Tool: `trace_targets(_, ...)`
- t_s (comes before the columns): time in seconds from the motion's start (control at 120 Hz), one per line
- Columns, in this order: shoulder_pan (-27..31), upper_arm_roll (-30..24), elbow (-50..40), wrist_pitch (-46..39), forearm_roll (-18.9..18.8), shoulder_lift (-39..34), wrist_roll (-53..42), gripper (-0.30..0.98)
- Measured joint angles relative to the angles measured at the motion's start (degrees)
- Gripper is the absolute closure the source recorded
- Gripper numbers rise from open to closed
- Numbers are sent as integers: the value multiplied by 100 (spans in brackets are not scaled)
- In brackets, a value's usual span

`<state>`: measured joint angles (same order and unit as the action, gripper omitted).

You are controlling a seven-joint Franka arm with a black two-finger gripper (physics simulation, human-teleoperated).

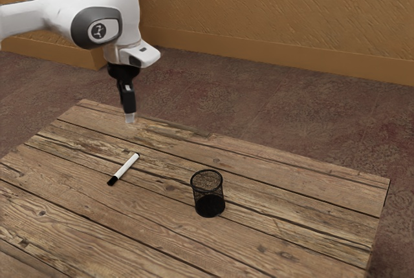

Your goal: Put the marker into the pen holder.

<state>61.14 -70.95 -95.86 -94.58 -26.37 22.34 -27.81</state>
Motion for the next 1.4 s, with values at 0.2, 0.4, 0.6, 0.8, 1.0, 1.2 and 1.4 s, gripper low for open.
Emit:
trace_targets(0.2, -122, 852, -187, -26, -31, 387, 9, 0)
trace_targets(0.4, -370, 1665, -244, -36, -69, 924, 15, 0)
trace_targets(0.6, -953, 2180, -190, -326, 101, 1157, 157, 0)
trace_targets(0.8, -1788, 3291, 314, -943, 252, 1539, 502, 0)
trace_targets(1.0, -2548, 4133, 940, -1397, 402, 1868, 792, 10)
trace_targets(1.2, -2667, 4295, 1055, -1880, 515, 2051, 995, 28)
trace_targets(1.4, -2757, 4494, 1058, -2189, 649, 2133, 1129, 41)
